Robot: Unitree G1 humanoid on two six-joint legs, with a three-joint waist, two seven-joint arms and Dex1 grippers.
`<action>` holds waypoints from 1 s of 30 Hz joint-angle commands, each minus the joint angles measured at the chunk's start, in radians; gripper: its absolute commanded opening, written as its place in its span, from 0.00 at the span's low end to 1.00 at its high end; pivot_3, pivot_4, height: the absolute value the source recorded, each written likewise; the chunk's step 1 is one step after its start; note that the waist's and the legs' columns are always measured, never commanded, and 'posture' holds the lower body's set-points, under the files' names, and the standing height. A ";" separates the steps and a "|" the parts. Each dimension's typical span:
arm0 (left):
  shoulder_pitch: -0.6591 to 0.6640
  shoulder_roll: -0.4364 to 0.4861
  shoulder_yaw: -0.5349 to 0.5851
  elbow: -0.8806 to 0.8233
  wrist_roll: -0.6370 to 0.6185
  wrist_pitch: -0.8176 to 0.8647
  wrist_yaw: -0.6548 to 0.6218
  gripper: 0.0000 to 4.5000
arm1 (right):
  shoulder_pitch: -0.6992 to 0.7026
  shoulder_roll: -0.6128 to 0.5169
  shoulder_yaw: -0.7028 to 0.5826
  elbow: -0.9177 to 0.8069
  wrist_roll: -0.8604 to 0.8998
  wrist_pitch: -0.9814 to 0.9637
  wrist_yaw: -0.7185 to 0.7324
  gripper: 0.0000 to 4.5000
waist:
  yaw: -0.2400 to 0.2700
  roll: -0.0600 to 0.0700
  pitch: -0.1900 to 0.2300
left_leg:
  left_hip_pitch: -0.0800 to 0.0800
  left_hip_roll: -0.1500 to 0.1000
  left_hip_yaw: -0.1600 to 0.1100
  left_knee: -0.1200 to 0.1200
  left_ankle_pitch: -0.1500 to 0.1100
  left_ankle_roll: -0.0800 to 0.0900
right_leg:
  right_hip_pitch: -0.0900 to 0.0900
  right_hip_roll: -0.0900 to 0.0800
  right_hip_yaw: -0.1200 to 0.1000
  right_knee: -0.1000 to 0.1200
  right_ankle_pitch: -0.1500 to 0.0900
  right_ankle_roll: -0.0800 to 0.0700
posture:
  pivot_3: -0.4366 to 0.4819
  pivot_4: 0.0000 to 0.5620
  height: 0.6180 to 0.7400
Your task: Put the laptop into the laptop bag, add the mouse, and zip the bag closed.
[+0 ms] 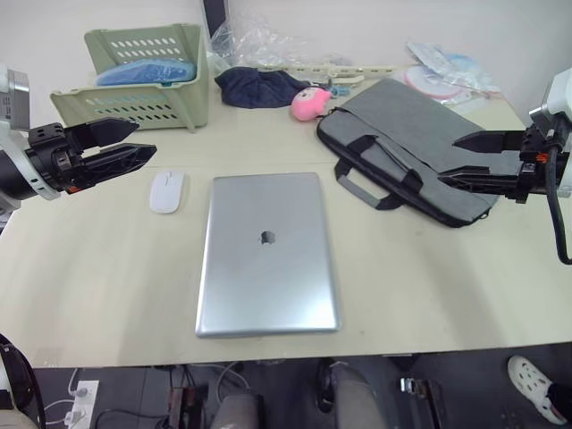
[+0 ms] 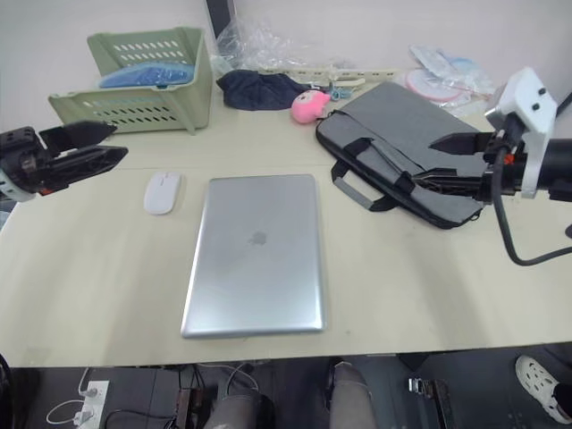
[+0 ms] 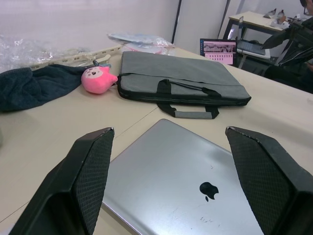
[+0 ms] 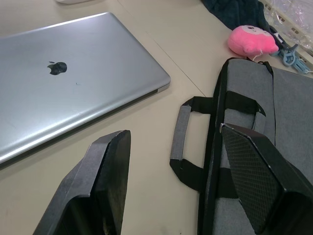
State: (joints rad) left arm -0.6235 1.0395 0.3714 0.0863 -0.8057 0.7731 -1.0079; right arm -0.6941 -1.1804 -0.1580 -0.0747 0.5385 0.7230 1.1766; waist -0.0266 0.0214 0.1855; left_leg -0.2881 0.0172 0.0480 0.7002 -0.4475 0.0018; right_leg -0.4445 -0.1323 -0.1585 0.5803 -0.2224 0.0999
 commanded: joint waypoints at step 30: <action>0.014 0.019 0.074 0.019 0.007 0.043 -0.066 0.87 | 0.087 -0.024 -0.107 -0.098 0.036 0.039 -0.027 0.72 | -0.001 0.000 0.000 | 0.000 0.000 0.000 0.001 0.000 0.000 | 0.000 0.000 0.000 0.002 0.000 0.000 | 0.48 0.27 1.00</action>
State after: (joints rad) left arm -0.6141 1.0339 0.3959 0.1220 -0.7758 0.8007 -1.0728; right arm -0.6053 -1.1867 -0.2145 -0.1395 0.5562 0.7514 1.1614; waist -0.0274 0.0213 0.1855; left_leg -0.2880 0.0171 0.0481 0.7011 -0.4476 0.0018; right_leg -0.4445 -0.1325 -0.1586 0.5823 -0.2224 0.0999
